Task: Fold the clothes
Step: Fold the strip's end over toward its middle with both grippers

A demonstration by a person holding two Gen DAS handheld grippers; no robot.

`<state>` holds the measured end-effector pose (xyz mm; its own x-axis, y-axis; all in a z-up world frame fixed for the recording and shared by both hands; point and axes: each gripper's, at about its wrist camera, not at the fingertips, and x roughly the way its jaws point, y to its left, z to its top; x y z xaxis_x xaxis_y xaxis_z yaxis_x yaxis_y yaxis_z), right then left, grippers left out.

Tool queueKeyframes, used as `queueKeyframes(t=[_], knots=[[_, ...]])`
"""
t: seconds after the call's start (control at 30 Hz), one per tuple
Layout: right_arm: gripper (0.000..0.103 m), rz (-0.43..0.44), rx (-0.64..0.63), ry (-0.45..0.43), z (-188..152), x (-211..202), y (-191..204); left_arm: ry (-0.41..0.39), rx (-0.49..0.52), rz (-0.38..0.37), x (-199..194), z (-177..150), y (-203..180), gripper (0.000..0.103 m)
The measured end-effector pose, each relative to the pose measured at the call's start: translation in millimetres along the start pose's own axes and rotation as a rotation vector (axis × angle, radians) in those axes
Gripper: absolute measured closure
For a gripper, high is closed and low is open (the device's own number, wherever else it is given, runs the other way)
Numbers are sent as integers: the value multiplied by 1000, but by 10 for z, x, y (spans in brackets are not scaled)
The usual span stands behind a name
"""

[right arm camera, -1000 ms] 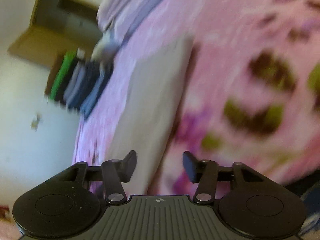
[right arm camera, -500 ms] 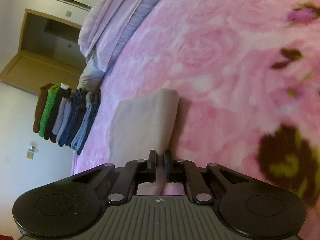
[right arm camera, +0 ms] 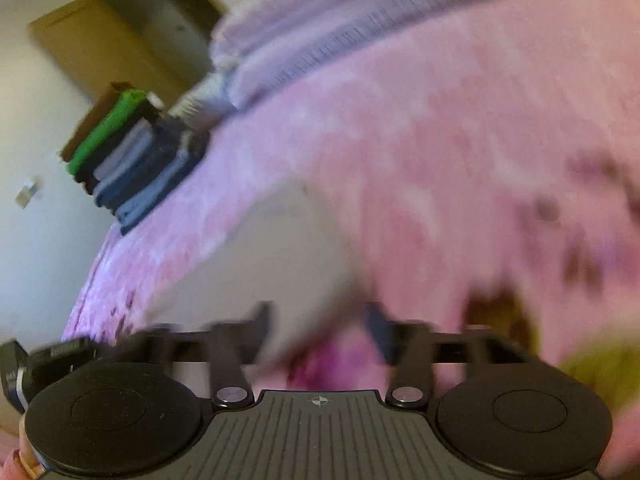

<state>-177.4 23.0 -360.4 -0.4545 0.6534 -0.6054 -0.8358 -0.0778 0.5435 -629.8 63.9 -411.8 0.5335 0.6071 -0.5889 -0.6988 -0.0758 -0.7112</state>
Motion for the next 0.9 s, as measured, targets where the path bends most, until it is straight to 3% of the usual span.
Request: queueKeyframes(t=[0.07,0.17,0.3,0.33,0.37,0.4,0.43,0.6,0.73,0.8,0.9], knots=[[43,34,-18,-5,261,104,-68,-2,-3,1,34,11,-9,76],[43,117,-51,78,592,514,-129,-2,-23,-14,109,54,-1,75],[47,175,-51,181,740,1019,-205,-9,-47,-28,220,136,13,75],[50,195,-52,208,760,1134,-221,-11,-47,-28,249,163,7,80],[70,200,-46,211,753,1226,-223,-14,-31,-25,277,189,-11,91],[95,208,-38,223,765,1305,-216,-17,-6,-12,311,220,-41,101],[96,213,-27,240,786,1391,-211,-12,29,0,353,261,-80,100],[98,210,-1,117,856,1296,-305,-28,156,-5,591,544,-320,101],[97,126,72,6,881,1188,-417,-59,302,69,896,785,-590,102],[88,32,55,27,881,1202,-432,-42,295,122,1002,866,-619,102],[71,-26,-7,10,899,1076,-338,-63,315,145,919,798,-728,101]])
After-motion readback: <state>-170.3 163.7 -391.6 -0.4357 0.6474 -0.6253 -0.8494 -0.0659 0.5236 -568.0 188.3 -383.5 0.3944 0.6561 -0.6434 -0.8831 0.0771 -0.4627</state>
